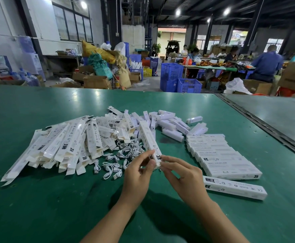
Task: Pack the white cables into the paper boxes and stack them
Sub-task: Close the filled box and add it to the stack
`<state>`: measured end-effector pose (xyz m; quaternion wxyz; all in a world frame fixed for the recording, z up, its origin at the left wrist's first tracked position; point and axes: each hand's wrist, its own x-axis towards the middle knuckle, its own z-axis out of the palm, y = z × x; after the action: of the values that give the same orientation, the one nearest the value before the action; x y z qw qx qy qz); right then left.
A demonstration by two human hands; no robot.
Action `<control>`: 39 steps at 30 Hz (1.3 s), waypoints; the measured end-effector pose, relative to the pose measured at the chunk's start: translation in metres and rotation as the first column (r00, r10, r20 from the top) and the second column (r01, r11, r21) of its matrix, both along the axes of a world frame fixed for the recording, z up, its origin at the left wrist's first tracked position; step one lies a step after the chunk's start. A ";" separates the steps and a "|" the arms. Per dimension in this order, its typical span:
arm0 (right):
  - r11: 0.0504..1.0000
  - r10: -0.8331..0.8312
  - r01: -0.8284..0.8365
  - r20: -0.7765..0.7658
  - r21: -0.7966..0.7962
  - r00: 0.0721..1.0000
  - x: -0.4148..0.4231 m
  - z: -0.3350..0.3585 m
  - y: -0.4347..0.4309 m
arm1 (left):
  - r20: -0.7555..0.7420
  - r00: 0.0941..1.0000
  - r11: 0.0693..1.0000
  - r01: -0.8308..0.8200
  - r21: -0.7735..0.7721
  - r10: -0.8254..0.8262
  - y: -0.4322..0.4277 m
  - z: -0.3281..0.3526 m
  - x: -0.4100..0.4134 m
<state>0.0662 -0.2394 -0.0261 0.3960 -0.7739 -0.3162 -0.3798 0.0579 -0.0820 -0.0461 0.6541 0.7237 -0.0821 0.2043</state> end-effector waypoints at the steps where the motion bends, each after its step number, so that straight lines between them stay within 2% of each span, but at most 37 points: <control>1: 1.000 0.005 -0.005 -0.007 0.009 1.000 0.000 0.000 -0.001 | -0.001 1.000 1.000 0.010 0.001 -0.010 0.000 0.001 0.000; 11: 0.996 -0.015 0.029 -0.157 0.087 0.988 -0.005 0.001 0.002 | 0.027 0.993 0.994 0.111 0.023 -0.112 0.006 0.005 -0.002; 21: 0.996 -0.010 0.023 -0.148 0.088 0.989 -0.006 -0.001 0.006 | 0.003 0.991 0.991 0.132 0.037 -0.132 0.008 0.007 -0.001; 23: 0.998 0.022 -0.012 -0.147 0.065 0.989 -0.006 -0.001 0.005 | -0.017 0.988 0.988 0.156 -0.019 -0.156 0.006 0.011 -0.003; 25: 0.998 0.065 -0.059 -0.215 0.034 0.974 -0.004 -0.001 0.001 | -0.064 0.963 0.955 0.247 -0.164 -0.261 0.006 0.017 -0.005; 28: 0.998 -0.042 0.022 -0.324 -0.064 0.945 0.004 -0.005 -0.006 | -0.136 0.828 0.771 0.429 -0.471 -0.544 0.012 0.023 -0.005; 30: 0.992 -0.120 0.100 -0.361 -0.073 0.925 0.009 -0.008 -0.010 | -0.169 0.734 0.680 0.483 -0.551 -0.658 0.020 0.025 -0.003; 34: 0.985 -0.162 0.174 -0.364 0.000 0.917 0.015 -0.011 -0.016 | -0.125 0.644 0.547 0.513 -0.662 -0.755 0.040 0.025 0.003; 36: 0.984 -0.149 0.175 -0.378 0.035 0.914 0.014 -0.010 -0.016 | -0.106 0.652 0.520 0.485 -0.704 -0.751 0.049 0.025 0.006; 39: 0.993 -0.075 0.109 -0.429 0.054 0.900 0.012 -0.009 -0.011 | -0.114 0.737 0.536 0.366 -0.761 -0.666 0.052 0.021 0.010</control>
<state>0.0781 -0.2503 -0.0354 0.4665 -0.8364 -0.1703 -0.2318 0.0674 -0.0298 -0.0256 0.9078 0.3880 -0.0814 -0.1372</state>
